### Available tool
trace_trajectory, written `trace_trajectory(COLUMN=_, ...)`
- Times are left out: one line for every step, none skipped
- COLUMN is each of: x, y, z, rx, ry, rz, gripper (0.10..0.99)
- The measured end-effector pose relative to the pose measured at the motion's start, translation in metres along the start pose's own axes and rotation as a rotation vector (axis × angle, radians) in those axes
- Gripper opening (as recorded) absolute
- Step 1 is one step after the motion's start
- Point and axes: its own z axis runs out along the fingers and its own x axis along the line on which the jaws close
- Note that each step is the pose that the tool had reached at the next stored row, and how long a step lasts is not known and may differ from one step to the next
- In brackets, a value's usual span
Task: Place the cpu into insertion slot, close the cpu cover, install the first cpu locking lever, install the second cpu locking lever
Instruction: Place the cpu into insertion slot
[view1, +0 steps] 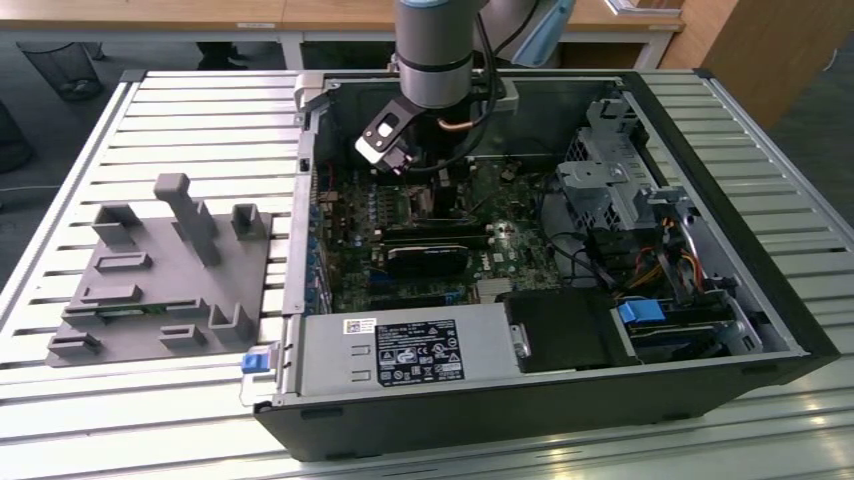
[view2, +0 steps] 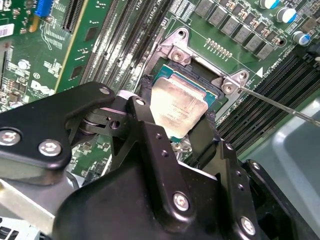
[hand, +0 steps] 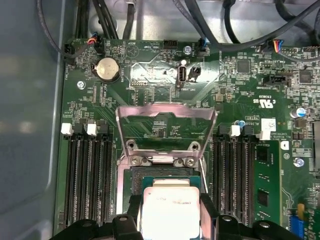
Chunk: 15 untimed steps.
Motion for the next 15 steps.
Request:
trace_trajectory(x=0.0004, y=-0.0001, z=0.0007, rx=0.0, ry=0.0001, rz=0.0, gripper=0.541)
trace_trajectory(x=0.0008, y=-0.0001, z=0.0014, rx=0.0, ry=0.0, rz=0.0, gripper=0.541)
trace_trajectory(x=0.0011, y=-0.0002, z=0.0022, rx=0.0, ry=-0.0002, rz=0.001, gripper=0.541)
trace_trajectory(x=0.0014, y=-0.0003, z=0.003, rx=0.0, ry=-0.0001, rz=0.001, gripper=0.541)
trace_trajectory(x=0.002, y=-0.0003, z=0.0036, rx=0.0, ry=-0.0002, rz=0.001, gripper=0.541)
trace_trajectory(x=0.0025, y=-0.0004, z=0.0042, rx=0.0, ry=-0.0003, rz=0.001, gripper=0.541)
trace_trajectory(x=0.003, y=-0.0004, z=0.0047, rx=0.0, ry=-0.0004, rz=0.001, gripper=0.541)
trace_trajectory(x=0.0034, y=-0.0005, z=0.0053, rx=0.0, ry=-0.0003, rz=0.001, gripper=0.541)
trace_trajectory(x=0.0037, y=-0.0005, z=0.0059, rx=0.0, ry=-0.0001, rz=0.001, gripper=0.541)
trace_trajectory(x=0.004, y=-0.0005, z=0.0063, rx=0.0, ry=0.0, rz=0.001, gripper=0.541)
trace_trajectory(x=0.0044, y=-0.0006, z=0.0067, rx=0.001, ry=-0.0003, rz=0.001, gripper=0.541)
trace_trajectory(x=0.0047, y=-0.0006, z=0.0071, rx=0.001, ry=-0.0005, rz=0.001, gripper=0.541)
trace_trajectory(x=0.0051, y=-0.0006, z=0.0075, rx=0.002, ry=-0.0006, rz=0.001, gripper=0.541)
trace_trajectory(x=0.0053, y=-0.0007, z=0.0079, rx=0.002, ry=-0.0006, rz=0.001, gripper=0.541)
trace_trajectory(x=0.0057, y=-0.0007, z=0.0083, rx=0.003, ry=-0.0006, rz=0.001, gripper=0.541)
